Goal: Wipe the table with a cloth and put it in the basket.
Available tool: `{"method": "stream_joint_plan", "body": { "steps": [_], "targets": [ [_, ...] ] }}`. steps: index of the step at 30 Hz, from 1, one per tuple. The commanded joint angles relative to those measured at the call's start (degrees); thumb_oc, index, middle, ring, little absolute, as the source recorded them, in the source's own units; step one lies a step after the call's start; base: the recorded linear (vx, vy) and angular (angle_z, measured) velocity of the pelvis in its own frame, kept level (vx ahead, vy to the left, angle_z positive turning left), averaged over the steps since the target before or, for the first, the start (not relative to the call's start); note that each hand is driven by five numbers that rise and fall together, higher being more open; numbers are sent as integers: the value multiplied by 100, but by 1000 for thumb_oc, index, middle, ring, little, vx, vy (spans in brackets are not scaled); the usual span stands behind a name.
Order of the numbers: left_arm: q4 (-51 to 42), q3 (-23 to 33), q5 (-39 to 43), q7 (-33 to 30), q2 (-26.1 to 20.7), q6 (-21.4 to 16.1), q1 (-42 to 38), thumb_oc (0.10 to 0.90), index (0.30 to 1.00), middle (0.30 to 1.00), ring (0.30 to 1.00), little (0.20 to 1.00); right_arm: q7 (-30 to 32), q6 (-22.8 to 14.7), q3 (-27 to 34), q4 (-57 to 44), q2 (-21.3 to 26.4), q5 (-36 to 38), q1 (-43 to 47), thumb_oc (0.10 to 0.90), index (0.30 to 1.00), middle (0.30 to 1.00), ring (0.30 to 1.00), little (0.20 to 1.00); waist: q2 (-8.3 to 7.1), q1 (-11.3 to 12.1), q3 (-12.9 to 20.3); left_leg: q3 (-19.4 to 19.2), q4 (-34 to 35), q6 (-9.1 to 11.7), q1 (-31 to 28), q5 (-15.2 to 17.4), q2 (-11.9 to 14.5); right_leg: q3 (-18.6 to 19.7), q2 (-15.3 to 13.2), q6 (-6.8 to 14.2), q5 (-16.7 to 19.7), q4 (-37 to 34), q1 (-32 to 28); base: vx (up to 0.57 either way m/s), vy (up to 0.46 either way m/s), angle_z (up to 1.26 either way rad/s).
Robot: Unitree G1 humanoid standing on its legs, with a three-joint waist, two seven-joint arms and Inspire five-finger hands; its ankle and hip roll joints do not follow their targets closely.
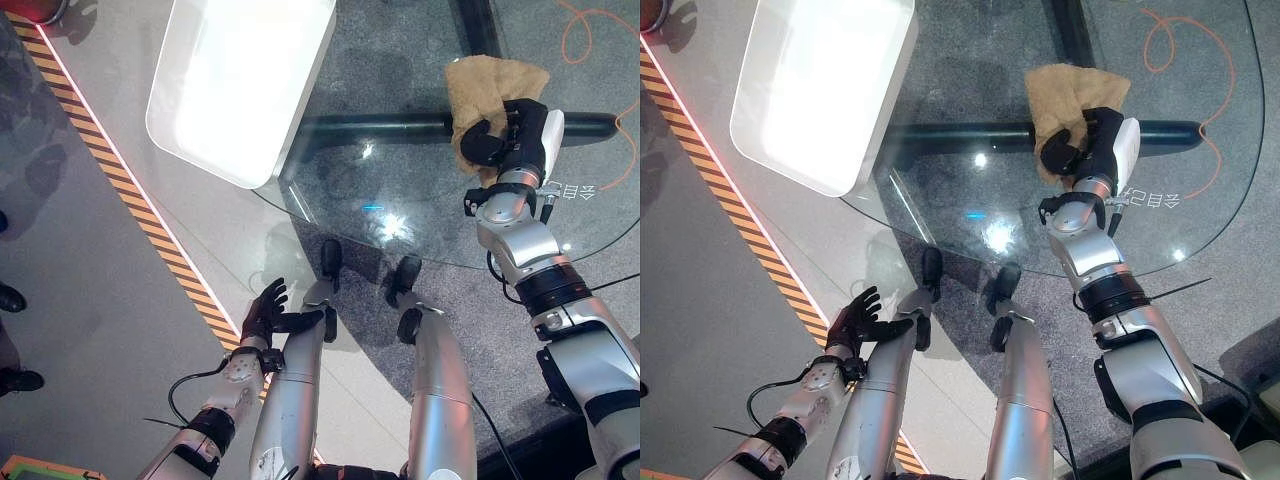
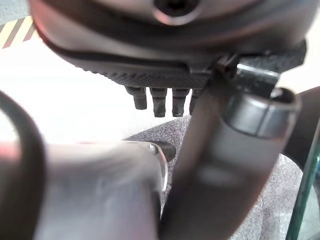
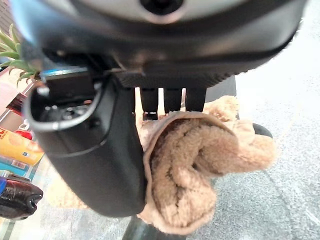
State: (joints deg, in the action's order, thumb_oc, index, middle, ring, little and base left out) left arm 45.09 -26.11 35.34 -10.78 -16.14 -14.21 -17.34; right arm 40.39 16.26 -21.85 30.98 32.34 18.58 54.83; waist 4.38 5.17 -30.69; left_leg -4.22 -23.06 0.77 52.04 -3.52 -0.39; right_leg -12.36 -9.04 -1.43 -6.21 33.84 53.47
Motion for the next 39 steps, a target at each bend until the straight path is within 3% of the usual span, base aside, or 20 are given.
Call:
{"method": "stream_joint_plan", "body": {
  "steps": [1, 10, 15, 21, 34, 39],
  "targets": [
    [-116, -304, -258, -79, 274, 33, 773, 800, 900, 900, 900, 900, -891, -192, -813, -762, -748, 37, 220, 100, 300, 300, 300, 200, 370, 293, 90, -176, -396, -218, -138, 794, -332, 28, 34, 391, 304, -296, 4, 0, 0, 0],
    [-128, -372, -236, -148, 323, 77, 658, 800, 900, 900, 900, 900, -1149, -175, -1062, -645, -936, -222, 185, 100, 300, 300, 300, 200, 388, 317, 90, -177, -374, -207, -84, 749, -354, 26, 18, 423, 344, -335, 46, 0, 0, 0],
    [-136, -405, -272, -175, 349, 71, 654, 800, 900, 900, 900, 900, -1892, -236, -1308, -541, -984, -280, 116, 100, 300, 300, 300, 200, 398, 348, 90, -161, -323, -203, -87, 714, -365, -7, -3, 433, 364, -392, 28, 0, 0, 0],
    [-185, -410, -291, -129, 303, 102, 620, 800, 900, 900, 900, 900, -3408, -280, -1745, -894, -1161, -363, -14, 100, 300, 300, 300, 200, 390, 363, 90, -164, -303, -178, -83, 667, -380, -36, -23, 433, 377, -414, 34, 0, 0, 0],
    [-304, -522, -301, -87, 166, 136, 612, 800, 900, 900, 900, 900, -4834, -497, -2389, -1065, -1135, -323, -79, 100, 300, 300, 300, 200, 379, 418, 90, -143, -314, -163, -33, 605, -382, -77, -47, 435, 417, -434, 80, -3, -17, 16],
    [-326, -553, -266, -80, 118, 154, 592, 800, 900, 900, 900, 900, -4993, -435, -2518, -1078, -1080, -392, -144, 100, 300, 300, 300, 200, 380, 417, 90, -152, -296, -162, -27, 583, -377, -86, -57, 433, 431, -440, 98, -1, -4, 8]
  ]
}}
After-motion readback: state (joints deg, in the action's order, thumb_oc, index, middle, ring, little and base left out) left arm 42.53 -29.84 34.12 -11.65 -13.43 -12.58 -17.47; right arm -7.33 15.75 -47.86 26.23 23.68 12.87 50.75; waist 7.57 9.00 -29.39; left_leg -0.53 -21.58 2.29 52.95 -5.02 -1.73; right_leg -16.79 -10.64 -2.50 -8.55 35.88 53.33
